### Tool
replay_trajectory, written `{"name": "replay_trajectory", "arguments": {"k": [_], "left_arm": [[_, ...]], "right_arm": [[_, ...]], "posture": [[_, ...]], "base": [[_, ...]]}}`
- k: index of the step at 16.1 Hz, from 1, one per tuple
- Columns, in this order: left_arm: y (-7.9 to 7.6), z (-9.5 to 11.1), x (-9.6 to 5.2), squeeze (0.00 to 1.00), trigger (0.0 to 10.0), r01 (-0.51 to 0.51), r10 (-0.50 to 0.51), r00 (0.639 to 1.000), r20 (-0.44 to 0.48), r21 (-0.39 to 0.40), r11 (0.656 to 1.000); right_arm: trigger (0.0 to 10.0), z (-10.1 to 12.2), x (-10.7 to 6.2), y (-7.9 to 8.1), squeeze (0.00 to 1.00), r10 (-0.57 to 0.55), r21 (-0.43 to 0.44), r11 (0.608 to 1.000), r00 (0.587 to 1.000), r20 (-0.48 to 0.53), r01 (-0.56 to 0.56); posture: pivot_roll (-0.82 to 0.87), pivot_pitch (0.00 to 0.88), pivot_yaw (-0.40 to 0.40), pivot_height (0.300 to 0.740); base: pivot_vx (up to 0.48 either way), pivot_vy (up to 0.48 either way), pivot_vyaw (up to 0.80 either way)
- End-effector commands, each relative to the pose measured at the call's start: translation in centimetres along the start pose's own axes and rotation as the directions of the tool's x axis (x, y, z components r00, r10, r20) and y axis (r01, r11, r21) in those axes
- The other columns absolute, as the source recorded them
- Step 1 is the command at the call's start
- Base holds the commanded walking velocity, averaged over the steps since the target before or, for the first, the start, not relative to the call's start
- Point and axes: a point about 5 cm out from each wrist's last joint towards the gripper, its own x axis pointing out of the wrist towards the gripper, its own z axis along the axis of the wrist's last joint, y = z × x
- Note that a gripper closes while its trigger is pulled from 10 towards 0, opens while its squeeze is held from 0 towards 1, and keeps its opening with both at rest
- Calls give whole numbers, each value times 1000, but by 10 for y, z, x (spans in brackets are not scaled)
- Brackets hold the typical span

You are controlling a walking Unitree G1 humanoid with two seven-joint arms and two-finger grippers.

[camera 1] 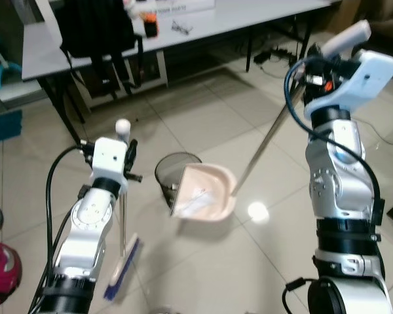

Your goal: Sweep floor

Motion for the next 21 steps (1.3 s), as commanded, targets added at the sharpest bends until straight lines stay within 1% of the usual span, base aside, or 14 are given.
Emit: {"name": "replay_trajectory", "arguments": {"k": [1, 3, 7, 9, 11, 15, 21], "left_arm": [[7, 5, 2, 0, 10000, -11, 10, 1000, 20, 32, 999], [7, 5, 2, 0, 10000, -10, 9, 1000, 20, 33, 999], [7, 5, 3, 0, 10000, -7, 6, 1000, 20, 32, 999], [7, 5, 3, 0, 10000, -7, 6, 1000, 20, 33, 999], [7, 5, 3, 0, 10000, -6, 6, 1000, 19, 34, 999], [6, 4, 3, 0, 10000, -1, 1, 1000, 16, 33, 999], [7, 3, 2, 0, 10000, -2, 2, 1000, 12, 34, 999]], "right_arm": [[10000, 9, 4, 13, 0, 26, 61, 998, 998, 56, -30], [10000, 9, 4, 12, 0, 15, 67, 998, 998, 59, -19], [10000, 8, 5, 1, 0, -68, 134, 989, 996, 53, 60], [10000, 8, 5, -3, 0, -93, 148, 985, 994, 56, 84], [10000, 9, 5, -4, 0, -97, 136, 987, 993, 64, 87], [10000, 11, 4, 0, 0, -55, 63, 997, 995, 83, 50], [10000, 11, 4, 1, 0, -46, 39, 998, 995, 91, 43]], "posture": [[18, 32, 69, 740], [17, 33, 70, 740], [18, 33, 71, 740], [20, 33, 71, 740], [20, 33, 71, 740], [17, 38, 76, 740], [18, 40, 76, 740]], "base": [[390, 0, 0], [390, 0, 0], [390, 0, 0], [392, 0, 0], [390, 0, 0], [394, 0, 0], [392, 0, 0]]}}
